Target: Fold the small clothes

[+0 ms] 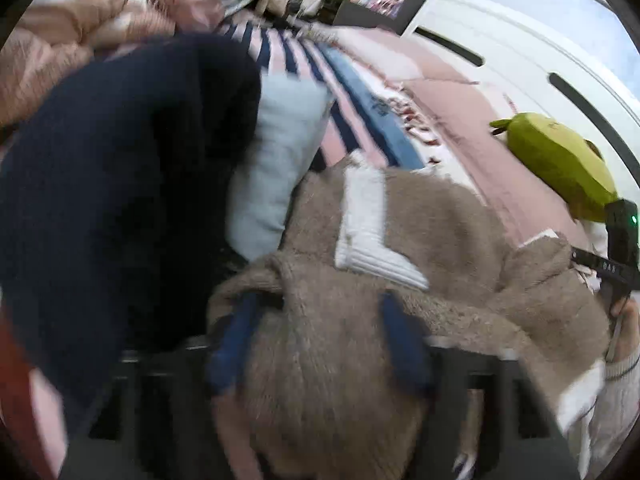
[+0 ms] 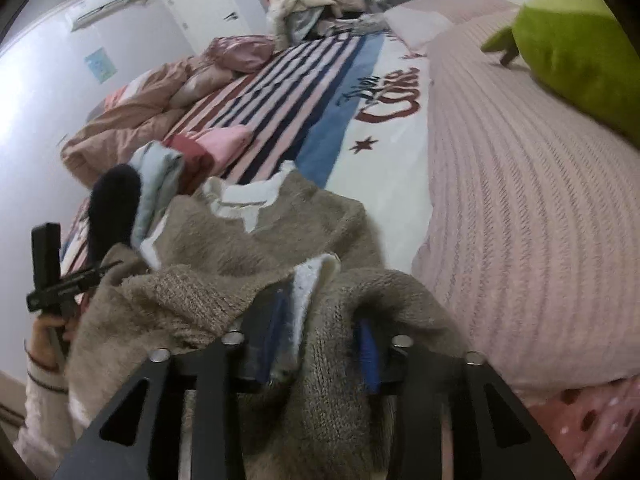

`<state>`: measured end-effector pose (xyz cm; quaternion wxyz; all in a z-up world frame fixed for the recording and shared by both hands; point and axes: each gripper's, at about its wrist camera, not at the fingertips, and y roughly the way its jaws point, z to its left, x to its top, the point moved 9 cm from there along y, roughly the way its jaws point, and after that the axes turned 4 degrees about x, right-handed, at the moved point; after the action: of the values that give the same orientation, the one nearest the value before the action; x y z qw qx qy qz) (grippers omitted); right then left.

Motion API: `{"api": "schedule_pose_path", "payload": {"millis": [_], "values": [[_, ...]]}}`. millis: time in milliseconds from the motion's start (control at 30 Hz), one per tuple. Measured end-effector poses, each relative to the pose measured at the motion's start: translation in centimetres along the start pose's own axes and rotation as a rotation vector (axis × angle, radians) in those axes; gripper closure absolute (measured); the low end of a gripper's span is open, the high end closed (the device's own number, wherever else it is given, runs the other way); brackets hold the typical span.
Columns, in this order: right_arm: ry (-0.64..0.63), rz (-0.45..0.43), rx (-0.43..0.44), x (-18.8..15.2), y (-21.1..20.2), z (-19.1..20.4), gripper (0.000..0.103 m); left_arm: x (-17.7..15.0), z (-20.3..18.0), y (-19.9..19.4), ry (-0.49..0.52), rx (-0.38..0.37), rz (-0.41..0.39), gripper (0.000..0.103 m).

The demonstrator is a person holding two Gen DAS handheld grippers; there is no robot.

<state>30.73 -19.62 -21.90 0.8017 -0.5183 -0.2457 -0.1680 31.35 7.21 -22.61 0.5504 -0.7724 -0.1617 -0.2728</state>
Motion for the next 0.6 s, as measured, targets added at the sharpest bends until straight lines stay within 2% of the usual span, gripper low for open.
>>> {"api": "schedule_pose_path", "payload": {"millis": [33,67,133,200,233,267,300,367,533,600], "values": [[-0.014,0.001,0.006,-0.1,-0.8,0.2,0.057,-0.1,-0.3,-1.8,0.027,-0.005,-0.023,0.024],[-0.034,-0.001,0.006,-0.2,-1.7,0.5,0.053,-0.1,-0.5,-2.9,0.041,-0.005,-0.039,0.024],[-0.081,0.004,-0.006,-0.5,-2.5,1.2,0.054,-0.5,-1.3,-5.9,0.08,0.003,-0.078,0.021],[-0.134,0.02,-0.078,-0.9,-2.1,1.5,0.056,-1.7,-3.7,-8.1,0.161,-0.028,-0.093,0.017],[-0.144,0.022,-0.1,-0.9,-1.6,1.5,0.062,-2.7,-5.1,-8.8,0.204,-0.048,-0.094,0.014],[-0.137,0.022,-0.106,-0.9,-1.1,1.4,0.068,-3.8,-6.2,-9.0,0.241,-0.059,-0.088,0.013],[-0.12,0.024,-0.104,-0.8,-0.5,1.1,0.069,-5.0,-7.2,-9.2,0.28,-0.064,-0.079,0.012],[-0.079,0.031,-0.1,-0.7,0.7,0.2,0.07,-7.1,-8.4,-8.8,0.352,-0.044,-0.058,0.012],[-0.025,0.041,-0.079,-0.4,2.0,-0.9,0.07,-11.8,-8.2,-6.2,0.442,0.032,-0.002,0.012],[-0.014,0.047,-0.075,-0.3,2.4,-1.1,0.07,-13.0,-8.9,-5.2,0.498,0.052,-0.007,0.012]]}}
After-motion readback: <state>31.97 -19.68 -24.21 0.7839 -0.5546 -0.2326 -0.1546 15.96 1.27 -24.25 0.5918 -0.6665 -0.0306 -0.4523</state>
